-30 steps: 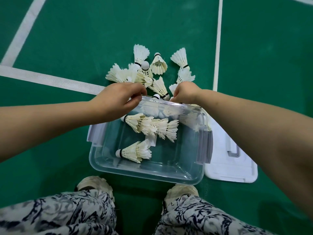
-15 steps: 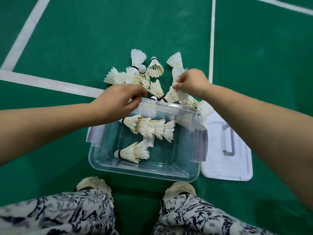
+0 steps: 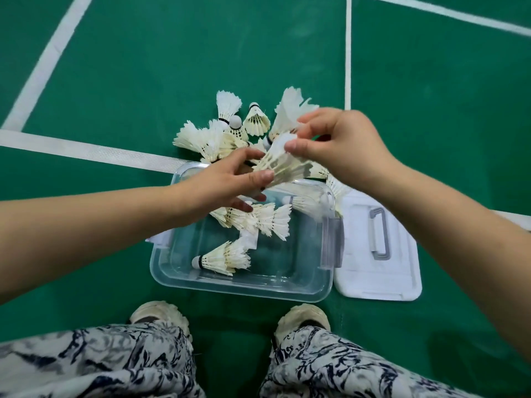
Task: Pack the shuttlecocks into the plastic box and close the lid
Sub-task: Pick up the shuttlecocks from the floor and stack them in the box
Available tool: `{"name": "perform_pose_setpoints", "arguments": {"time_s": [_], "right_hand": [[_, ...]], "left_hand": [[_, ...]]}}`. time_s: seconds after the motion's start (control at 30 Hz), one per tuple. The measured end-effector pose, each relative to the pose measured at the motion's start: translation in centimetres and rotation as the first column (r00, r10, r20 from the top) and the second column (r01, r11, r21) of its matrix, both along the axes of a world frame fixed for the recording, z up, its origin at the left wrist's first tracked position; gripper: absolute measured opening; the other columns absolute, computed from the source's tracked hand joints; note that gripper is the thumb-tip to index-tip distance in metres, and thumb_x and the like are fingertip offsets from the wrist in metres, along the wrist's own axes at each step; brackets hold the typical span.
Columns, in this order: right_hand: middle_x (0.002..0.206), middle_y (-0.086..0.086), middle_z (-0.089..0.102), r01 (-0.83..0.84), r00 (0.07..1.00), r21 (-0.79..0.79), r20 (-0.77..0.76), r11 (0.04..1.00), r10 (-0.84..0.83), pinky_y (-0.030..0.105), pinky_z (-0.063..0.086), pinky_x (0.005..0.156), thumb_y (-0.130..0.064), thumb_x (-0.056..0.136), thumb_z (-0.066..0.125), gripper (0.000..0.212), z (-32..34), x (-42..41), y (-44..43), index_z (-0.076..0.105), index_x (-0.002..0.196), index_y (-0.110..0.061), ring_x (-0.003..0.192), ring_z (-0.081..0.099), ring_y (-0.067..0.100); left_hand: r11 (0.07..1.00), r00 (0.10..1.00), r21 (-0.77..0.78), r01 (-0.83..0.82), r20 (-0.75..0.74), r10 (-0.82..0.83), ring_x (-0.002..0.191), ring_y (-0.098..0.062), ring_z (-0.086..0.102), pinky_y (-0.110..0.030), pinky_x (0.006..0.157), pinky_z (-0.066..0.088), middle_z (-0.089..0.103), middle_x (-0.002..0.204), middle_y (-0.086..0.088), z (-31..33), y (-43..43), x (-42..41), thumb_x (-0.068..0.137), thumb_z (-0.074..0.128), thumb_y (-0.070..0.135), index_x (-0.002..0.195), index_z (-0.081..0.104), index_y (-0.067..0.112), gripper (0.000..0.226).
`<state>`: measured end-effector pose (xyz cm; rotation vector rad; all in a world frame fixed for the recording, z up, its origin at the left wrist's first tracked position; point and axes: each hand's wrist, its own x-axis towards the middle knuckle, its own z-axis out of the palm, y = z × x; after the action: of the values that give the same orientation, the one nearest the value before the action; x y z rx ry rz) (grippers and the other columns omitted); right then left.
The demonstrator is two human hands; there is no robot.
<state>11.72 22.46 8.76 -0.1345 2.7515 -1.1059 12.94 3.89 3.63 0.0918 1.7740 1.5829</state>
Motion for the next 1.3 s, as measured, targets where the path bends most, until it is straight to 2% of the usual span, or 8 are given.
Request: {"name": "perform_pose_setpoints", "arguments": {"time_s": [0.17,0.33,0.53,0.8,0.93,1.1,1.23,1.3], "right_hand": [[0.082,-0.019,0.059,0.010,0.998,-0.067,0.056,0.998,-0.006,0.018,0.043,0.083,-0.023,0.080,0.070,0.016,-1.6,2.4,-0.4,0.076,0.086,-0.010,0.081,0.055,-0.002],[0.101,-0.005,0.064,0.019,0.992,-0.085,0.129,0.996,-0.008,0.024,0.044,0.092,-0.029,0.078,0.071,0.021,-3.2,3.8,-0.2,0.075,0.093,-0.015,0.097,0.059,0.007],[0.081,0.009,0.069,0.251,0.922,-0.101,0.329,0.963,-0.206,0.033,0.050,0.080,-0.027,0.087,0.060,0.019,-5.0,5.1,0.5,0.071,0.077,-0.014,0.069,0.053,0.010],[0.108,0.026,0.064,0.138,0.776,0.022,0.619,0.990,-0.122,0.053,0.050,0.087,-0.022,0.086,0.054,0.032,-9.9,7.5,-1.4,0.064,0.100,0.005,0.090,0.063,0.036],[0.116,0.021,0.063,0.145,0.684,-0.026,0.725,0.989,-0.081,0.050,0.049,0.093,-0.021,0.087,0.053,0.031,-11.8,7.6,-2.8,0.066,0.106,-0.001,0.109,0.058,0.035],[0.108,0.013,0.056,0.339,0.538,-0.125,0.839,0.932,-0.083,0.035,0.052,0.088,-0.012,0.089,0.053,0.030,-13.0,7.4,-4.4,0.059,0.114,0.004,0.095,0.053,0.022],[0.115,0.023,0.050,0.554,0.354,-0.176,0.935,0.814,-0.038,0.030,0.049,0.089,-0.001,0.090,0.050,0.036,-13.7,7.5,-4.9,0.045,0.123,0.014,0.110,0.053,0.026],[0.102,0.015,0.048,0.536,0.372,-0.234,0.928,0.811,0.021,0.027,0.051,0.079,-0.003,0.093,0.047,0.036,-14.0,7.4,-5.0,0.045,0.125,0.012,0.095,0.052,0.018]], "left_hand": [[0.999,0.990,0.048,0.027,0.136,-0.033,0.070,-0.008,0.060,-0.017,0.056,0.050,0.063,0.083,0.001,-0.2,0.4,0.8,0.065,0.064,0.035,0.106,0.059,0.016,0.045],[0.999,0.968,0.023,0.046,0.245,-0.051,0.047,-0.004,0.046,-0.013,0.044,0.040,0.055,0.064,0.004,-1.3,0.1,1.6,0.068,0.071,0.026,0.092,0.058,0.020,0.028],[0.968,0.989,-0.232,0.093,0.136,-0.063,0.060,-0.016,0.057,-0.019,0.048,0.047,0.064,0.082,-0.006,-2.7,-2.0,1.3,0.083,0.061,0.015,0.100,0.055,0.021,0.018],[0.909,0.999,-0.415,0.041,0.007,-0.042,0.066,-0.021,0.065,-0.028,0.064,0.051,0.067,0.094,-0.004,-3.7,-3.6,1.7,0.082,0.063,0.024,0.112,0.050,0.022,0.033],[0.897,0.996,-0.440,0.043,-0.051,-0.073,0.065,-0.020,0.066,-0.032,0.074,0.053,0.066,0.098,-0.001,-3.2,-3.3,1.5,0.083,0.063,0.026,0.112,0.048,0.025,0.032],[0.893,0.997,-0.449,0.029,-0.049,-0.057,0.059,-0.015,0.065,-0.024,0.066,0.053,0.067,0.098,-0.002,-3.4,-3.6,1.3,0.083,0.063,0.025,0.111,0.048,0.024,0.032],[0.885,0.996,-0.462,0.051,-0.041,-0.079,0.062,-0.016,0.066,-0.029,0.069,0.054,0.068,0.095,-0.001,-3.9,-3.7,1.3,0.082,0.063,0.025,0.111,0.049,0.022,0.032],[0.883,0.995,-0.466,0.065,-0.039,-0.093,0.064,-0.017,0.067,-0.030,0.070,0.054,0.067,0.094,0.000,-3.9,-3.6,1.3,0.082,0.063,0.025,0.111,0.049,0.023,0.032]]}}
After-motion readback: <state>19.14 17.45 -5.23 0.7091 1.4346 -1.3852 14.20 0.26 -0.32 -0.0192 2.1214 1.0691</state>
